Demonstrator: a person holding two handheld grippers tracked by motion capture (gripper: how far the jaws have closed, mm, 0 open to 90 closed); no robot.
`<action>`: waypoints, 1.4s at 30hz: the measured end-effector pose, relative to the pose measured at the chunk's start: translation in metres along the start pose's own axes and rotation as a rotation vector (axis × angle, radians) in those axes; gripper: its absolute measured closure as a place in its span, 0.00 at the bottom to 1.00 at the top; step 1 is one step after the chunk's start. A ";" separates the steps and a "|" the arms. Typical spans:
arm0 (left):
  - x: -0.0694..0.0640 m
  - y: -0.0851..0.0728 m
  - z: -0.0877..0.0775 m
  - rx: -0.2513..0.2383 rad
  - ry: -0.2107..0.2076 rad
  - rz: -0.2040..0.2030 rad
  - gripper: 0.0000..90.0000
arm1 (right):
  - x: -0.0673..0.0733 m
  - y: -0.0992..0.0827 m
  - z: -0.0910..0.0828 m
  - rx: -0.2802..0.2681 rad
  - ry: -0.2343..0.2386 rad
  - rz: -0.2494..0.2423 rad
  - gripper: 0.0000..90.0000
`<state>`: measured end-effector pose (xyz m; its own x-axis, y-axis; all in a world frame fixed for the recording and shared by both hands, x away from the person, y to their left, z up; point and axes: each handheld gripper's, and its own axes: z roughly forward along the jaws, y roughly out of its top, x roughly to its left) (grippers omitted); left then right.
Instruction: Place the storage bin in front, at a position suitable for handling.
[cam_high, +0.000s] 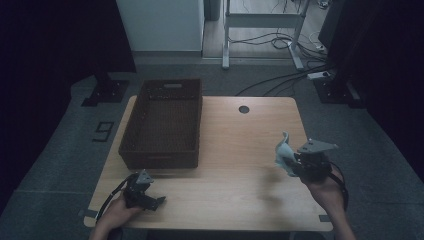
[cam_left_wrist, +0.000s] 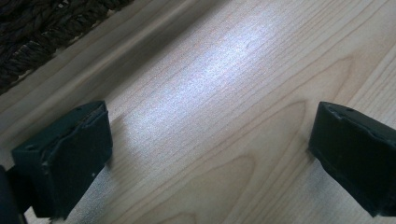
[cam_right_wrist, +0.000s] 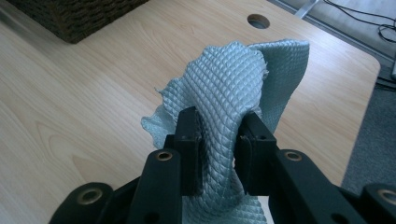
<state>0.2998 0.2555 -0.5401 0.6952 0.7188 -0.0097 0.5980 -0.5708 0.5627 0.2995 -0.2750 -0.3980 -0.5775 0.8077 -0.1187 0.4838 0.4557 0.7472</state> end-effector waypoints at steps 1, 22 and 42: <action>0.000 0.000 0.000 0.000 0.000 0.000 0.00 | -0.001 -0.006 -0.004 -0.004 -0.004 0.008 0.79; 0.000 0.000 0.000 0.000 -0.001 0.000 0.00 | 0.010 -0.062 0.028 0.050 0.016 0.049 0.79; 0.000 0.000 0.000 -0.003 0.000 -0.002 0.00 | 0.015 -0.096 0.051 0.154 0.049 0.079 0.48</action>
<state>0.2997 0.2554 -0.5401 0.6940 0.7199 -0.0107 0.5982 -0.5683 0.5650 0.2780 -0.2874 -0.5051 -0.5636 0.8255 -0.0289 0.6213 0.4468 0.6437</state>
